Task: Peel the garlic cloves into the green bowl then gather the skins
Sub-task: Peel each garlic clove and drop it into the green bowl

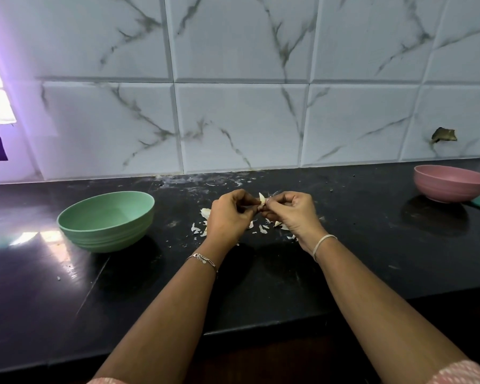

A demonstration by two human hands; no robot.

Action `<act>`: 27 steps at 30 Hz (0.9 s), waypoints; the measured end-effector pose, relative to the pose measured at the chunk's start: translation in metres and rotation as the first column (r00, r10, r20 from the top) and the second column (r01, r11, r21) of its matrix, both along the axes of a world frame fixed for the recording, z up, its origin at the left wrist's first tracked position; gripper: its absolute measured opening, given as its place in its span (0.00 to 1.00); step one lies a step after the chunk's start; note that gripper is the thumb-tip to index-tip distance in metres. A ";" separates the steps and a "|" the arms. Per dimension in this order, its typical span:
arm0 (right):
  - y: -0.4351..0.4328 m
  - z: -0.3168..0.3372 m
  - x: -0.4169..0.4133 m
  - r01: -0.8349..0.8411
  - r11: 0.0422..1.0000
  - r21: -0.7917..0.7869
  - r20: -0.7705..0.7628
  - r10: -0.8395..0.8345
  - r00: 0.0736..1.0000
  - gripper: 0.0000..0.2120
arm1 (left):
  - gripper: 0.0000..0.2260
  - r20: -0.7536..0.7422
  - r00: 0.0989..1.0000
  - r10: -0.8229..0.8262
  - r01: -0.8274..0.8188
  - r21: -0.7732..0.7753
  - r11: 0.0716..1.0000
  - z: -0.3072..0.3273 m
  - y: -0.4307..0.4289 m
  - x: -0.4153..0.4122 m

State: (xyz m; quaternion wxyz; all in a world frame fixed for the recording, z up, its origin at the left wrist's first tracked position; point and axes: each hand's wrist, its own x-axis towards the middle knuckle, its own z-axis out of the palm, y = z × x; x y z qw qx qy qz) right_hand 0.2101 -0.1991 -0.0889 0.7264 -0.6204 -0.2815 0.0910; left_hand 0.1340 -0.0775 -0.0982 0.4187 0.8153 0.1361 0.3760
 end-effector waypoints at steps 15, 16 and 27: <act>-0.001 -0.001 0.001 0.070 0.994 -0.079 0.130 -0.059 0.990 0.04 | 0.14 -0.040 0.999 -0.028 0.031 0.092 0.995 0.001 0.000 -0.004; 0.000 -0.001 0.001 0.071 0.994 -0.081 0.127 -0.061 0.990 0.04 | 0.15 -0.040 0.999 -0.030 0.033 0.081 0.996 0.001 0.000 -0.003; -0.002 -0.001 0.001 0.055 0.993 -0.102 0.154 -0.039 0.987 0.06 | 0.13 -0.032 0.997 -0.069 0.069 -0.024 0.997 -0.001 0.002 -0.002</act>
